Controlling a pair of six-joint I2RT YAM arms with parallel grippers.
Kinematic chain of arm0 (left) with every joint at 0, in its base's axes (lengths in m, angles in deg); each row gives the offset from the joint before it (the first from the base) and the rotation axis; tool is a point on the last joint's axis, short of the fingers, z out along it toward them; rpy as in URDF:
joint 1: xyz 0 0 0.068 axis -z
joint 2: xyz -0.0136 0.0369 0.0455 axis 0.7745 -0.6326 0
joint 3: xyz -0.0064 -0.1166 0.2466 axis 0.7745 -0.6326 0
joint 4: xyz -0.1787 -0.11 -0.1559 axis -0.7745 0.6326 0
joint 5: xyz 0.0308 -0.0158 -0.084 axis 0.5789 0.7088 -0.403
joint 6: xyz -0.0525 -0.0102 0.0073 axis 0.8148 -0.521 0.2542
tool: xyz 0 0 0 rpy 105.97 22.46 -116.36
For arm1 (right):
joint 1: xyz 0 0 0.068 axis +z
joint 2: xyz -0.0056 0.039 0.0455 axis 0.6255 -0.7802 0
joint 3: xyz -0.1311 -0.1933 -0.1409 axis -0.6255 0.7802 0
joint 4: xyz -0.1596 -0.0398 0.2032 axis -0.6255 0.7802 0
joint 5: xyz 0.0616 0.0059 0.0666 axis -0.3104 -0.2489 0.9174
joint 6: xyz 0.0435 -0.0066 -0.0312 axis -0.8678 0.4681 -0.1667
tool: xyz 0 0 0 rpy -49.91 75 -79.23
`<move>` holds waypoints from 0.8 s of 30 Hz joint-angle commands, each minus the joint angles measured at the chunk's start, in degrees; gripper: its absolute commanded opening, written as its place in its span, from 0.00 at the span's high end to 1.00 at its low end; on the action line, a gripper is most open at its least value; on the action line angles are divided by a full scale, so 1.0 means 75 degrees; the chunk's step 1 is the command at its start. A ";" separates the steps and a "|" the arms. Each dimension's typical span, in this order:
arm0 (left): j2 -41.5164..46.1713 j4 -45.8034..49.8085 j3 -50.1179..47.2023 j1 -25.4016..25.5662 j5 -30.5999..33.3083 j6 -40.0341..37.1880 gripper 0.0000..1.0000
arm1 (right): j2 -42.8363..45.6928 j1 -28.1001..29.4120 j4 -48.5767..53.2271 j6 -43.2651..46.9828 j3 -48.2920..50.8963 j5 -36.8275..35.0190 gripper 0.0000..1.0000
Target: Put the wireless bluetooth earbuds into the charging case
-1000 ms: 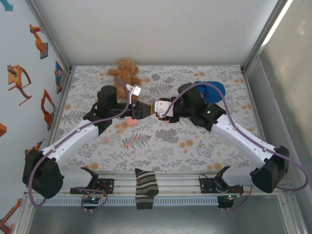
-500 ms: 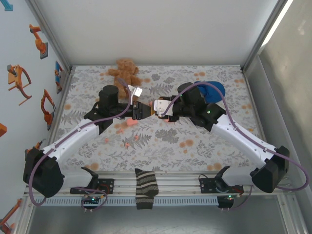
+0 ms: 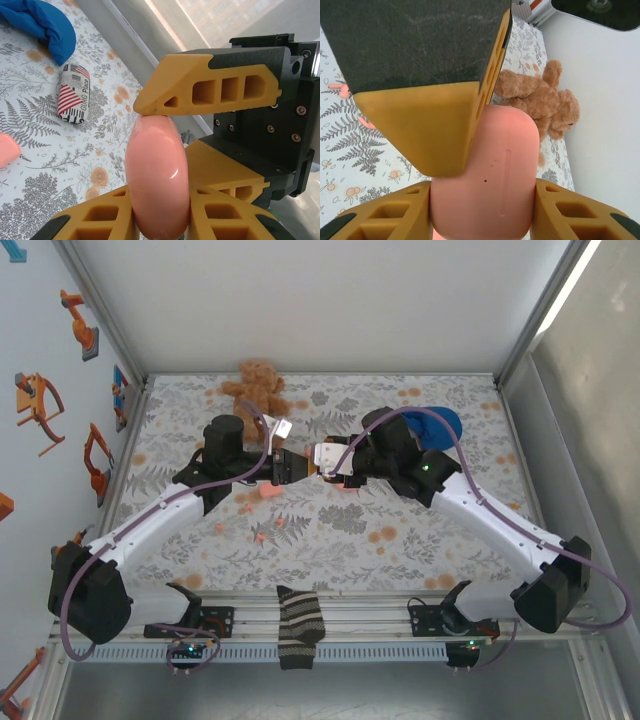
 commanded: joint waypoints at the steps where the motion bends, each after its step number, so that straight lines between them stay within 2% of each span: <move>1: 0.0207 -0.0146 0.0125 0.0066 -0.0127 -0.0381 0.76 | -0.0110 0.0079 0.0031 -0.0087 -0.0333 0.0096 0.52; 7: 0.0513 -0.0299 -0.0087 0.0060 0.0088 -0.0739 0.77 | -0.0100 0.0073 0.0031 -0.0193 -0.0368 0.0206 0.43; 13: 0.0818 -0.0369 -0.0362 0.0066 0.0224 -0.1448 0.77 | 0.0102 0.0073 -0.0115 -0.0689 -0.0448 0.0348 0.26; 18: 0.1224 -0.0561 -0.0863 0.0062 0.0606 -0.2453 0.72 | 0.0590 -0.0039 -0.0498 -0.1294 -0.0206 0.1025 0.10; 22: 0.1658 -0.1153 -0.1506 0.0065 0.0799 -0.3312 0.71 | 0.1036 -0.0357 -0.1288 -0.2226 0.0256 0.1737 0.02; 24: 0.1873 -0.1621 -0.1864 0.0059 0.0855 -0.3639 0.71 | 0.1233 -0.0513 -0.1833 -0.2810 0.0574 0.2043 0.01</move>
